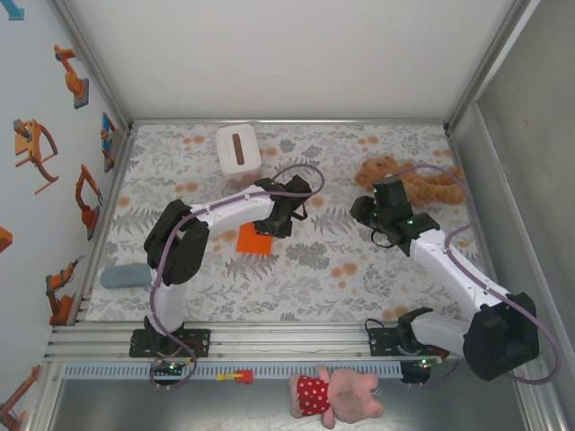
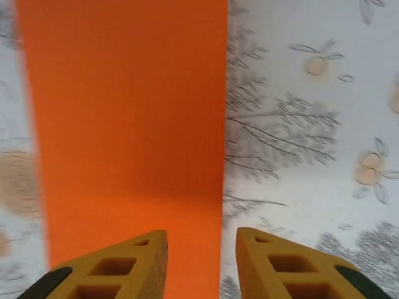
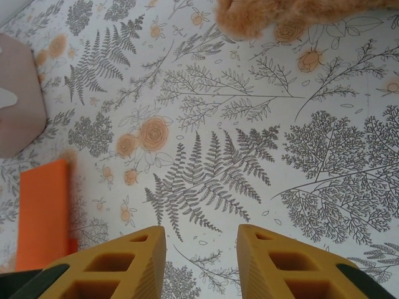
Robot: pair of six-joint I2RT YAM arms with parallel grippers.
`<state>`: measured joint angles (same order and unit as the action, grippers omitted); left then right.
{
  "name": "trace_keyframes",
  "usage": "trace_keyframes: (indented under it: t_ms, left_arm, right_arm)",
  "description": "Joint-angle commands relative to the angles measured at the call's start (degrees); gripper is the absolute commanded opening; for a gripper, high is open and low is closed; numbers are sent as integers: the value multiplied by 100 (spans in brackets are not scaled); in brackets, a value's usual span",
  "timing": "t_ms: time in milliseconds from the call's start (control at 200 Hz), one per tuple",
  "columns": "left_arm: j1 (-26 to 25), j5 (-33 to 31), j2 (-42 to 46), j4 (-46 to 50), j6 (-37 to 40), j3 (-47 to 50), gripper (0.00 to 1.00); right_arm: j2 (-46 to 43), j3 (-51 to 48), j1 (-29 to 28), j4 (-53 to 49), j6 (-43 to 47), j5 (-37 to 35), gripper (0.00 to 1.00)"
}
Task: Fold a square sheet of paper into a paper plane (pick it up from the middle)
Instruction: Turn over the paper at the center of the table, then move the paper to the center of the table.
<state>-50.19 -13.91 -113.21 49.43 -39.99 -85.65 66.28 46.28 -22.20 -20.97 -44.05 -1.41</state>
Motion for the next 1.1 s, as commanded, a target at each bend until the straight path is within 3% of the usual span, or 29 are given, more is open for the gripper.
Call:
trace_keyframes:
  t_ms: [0,175,346,651,957,1097]
  left_arm:
    - [192,1365,619,-1030,-34,305,42]
    - [709,2120,1479,-1851,-289,1187,51]
    - [1301,1865,2413,-2003,-537,2082,58]
    - [2549,1731,4058,-2136,-991,3537,87]
    - [3037,2212,4744,-2653,-1437,4403,100]
    - [3035,2328,4740,-2809,-1420,4441,96]
  right_arm:
    - [51,35,24,-125,33,-43,34]
    - [594,210,-152,304,125,696,33]
    - [1486,776,-1082,606,239,818,32]
    - [3568,2325,-2442,906,192,1039,27]
    - [4946,3312,-2623,516,108,1340,24]
    - [5230,3586,-2623,59,308,1398,24]
